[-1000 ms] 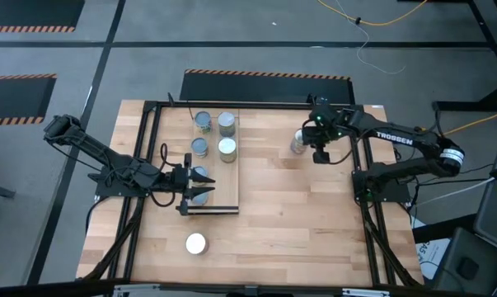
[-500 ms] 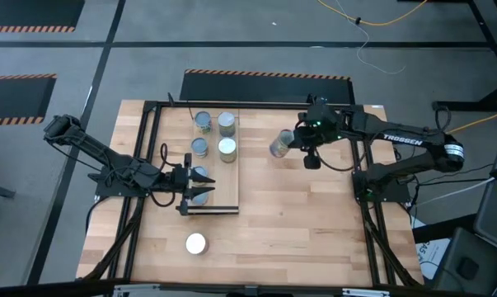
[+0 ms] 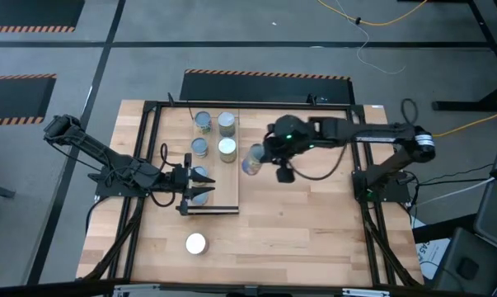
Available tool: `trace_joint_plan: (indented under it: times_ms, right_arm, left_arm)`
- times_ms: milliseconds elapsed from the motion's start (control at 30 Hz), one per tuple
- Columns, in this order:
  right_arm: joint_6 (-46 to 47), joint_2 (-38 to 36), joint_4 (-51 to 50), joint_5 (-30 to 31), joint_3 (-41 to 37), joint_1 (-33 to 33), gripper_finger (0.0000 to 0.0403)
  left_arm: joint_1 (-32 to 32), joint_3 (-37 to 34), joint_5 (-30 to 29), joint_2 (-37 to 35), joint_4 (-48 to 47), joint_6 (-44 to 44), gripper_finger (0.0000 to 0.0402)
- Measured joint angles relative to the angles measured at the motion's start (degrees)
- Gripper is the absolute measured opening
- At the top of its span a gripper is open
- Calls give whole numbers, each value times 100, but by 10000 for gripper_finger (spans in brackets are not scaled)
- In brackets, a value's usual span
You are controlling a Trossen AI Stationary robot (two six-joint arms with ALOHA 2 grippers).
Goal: Pick and place cans onto a shelf
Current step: Put the large canned peaches on the shelf
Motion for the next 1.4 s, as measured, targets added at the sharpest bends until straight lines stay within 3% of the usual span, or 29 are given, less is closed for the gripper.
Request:
trace_joint_plan:
  times_ms: [300,600,1400]
  right_arm:
    - [141,1267,-16,3,1065,239,0]
    - [131,2036,235,6,1324,237,0]
    - [-44,2549,769,50,1326,235,5]
  left_arm:
    - [0,2,0,0,0,0,89]
    - [0,2,59,-2,-22,0,89]
    - [0,2,66,0,-37,-5,89]
